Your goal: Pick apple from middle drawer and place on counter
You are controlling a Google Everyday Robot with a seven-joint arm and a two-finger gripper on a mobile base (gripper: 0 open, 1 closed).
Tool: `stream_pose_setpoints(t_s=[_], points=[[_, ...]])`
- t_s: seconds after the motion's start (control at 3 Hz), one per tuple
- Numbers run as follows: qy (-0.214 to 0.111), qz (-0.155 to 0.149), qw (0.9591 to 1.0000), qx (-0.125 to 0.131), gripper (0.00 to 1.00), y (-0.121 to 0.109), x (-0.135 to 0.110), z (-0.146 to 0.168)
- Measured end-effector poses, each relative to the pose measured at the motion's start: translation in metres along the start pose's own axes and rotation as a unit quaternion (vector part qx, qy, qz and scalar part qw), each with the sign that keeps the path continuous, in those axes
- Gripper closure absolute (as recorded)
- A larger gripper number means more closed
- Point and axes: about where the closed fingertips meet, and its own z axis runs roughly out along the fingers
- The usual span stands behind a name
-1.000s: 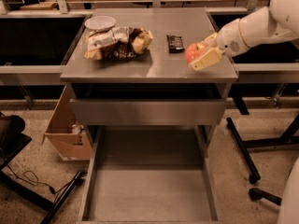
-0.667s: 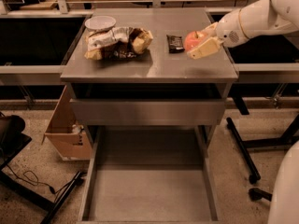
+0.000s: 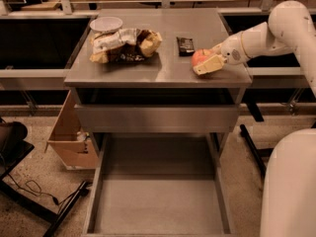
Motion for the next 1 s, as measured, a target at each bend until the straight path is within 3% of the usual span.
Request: stream_pose_setpoints(t_s=[1.0], points=[[0.002,0.003,1.0000,-0.003,0.34,-0.0007,0.0013,0.0026]])
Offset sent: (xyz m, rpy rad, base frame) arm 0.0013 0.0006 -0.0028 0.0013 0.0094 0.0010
